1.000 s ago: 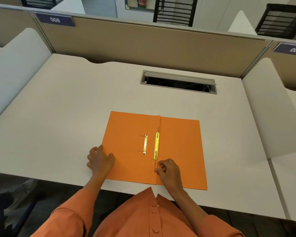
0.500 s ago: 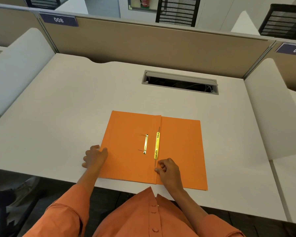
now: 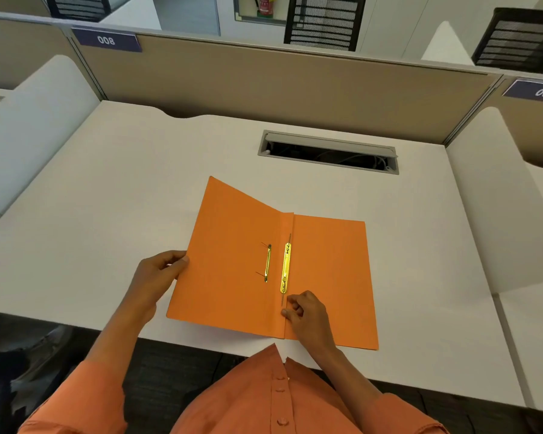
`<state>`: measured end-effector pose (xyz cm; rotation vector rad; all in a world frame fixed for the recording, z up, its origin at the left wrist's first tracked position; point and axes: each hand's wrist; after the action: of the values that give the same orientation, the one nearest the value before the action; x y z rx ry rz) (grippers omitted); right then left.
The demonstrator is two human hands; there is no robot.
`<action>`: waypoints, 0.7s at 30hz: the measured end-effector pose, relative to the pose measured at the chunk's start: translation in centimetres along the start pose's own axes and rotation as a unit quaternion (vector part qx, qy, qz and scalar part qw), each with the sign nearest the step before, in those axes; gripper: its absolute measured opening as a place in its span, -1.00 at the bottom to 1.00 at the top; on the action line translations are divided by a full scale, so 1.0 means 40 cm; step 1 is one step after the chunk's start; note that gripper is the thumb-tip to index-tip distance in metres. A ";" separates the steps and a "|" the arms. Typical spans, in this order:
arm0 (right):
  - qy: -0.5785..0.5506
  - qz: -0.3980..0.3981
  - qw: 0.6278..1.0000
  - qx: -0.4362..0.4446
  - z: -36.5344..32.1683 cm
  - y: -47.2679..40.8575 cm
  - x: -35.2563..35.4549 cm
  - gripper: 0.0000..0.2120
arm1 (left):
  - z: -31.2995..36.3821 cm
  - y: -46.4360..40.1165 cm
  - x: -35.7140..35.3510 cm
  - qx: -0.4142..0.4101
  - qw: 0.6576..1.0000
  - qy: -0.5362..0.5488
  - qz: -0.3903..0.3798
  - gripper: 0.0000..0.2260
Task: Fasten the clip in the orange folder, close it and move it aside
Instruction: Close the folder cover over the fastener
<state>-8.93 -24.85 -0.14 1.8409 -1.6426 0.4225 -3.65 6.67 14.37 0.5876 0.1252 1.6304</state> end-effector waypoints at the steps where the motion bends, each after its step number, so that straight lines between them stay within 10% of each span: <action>1: -0.001 -0.002 1.000 0.002 0.003 -0.002 0.003 -0.70 | 0.010 0.005 0.004 -0.003 1.000 -0.002 -0.015 -0.84; 21: -0.324 0.089 0.926 -0.171 0.084 0.036 0.244 -0.79 | 0.206 0.106 -0.337 -0.109 0.964 -0.098 -0.220 -0.44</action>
<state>-9.19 -34.55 3.70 1.6524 -2.1553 -0.4394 -3.39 -8.96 19.17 0.5042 -0.0669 1.1303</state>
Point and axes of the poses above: each hand's wrist, its own y-axis away from the middle knuckle, its own x-axis out of the back of the hand, z = x × y, and after that the axes turned 5 degrees about -z, right-handed
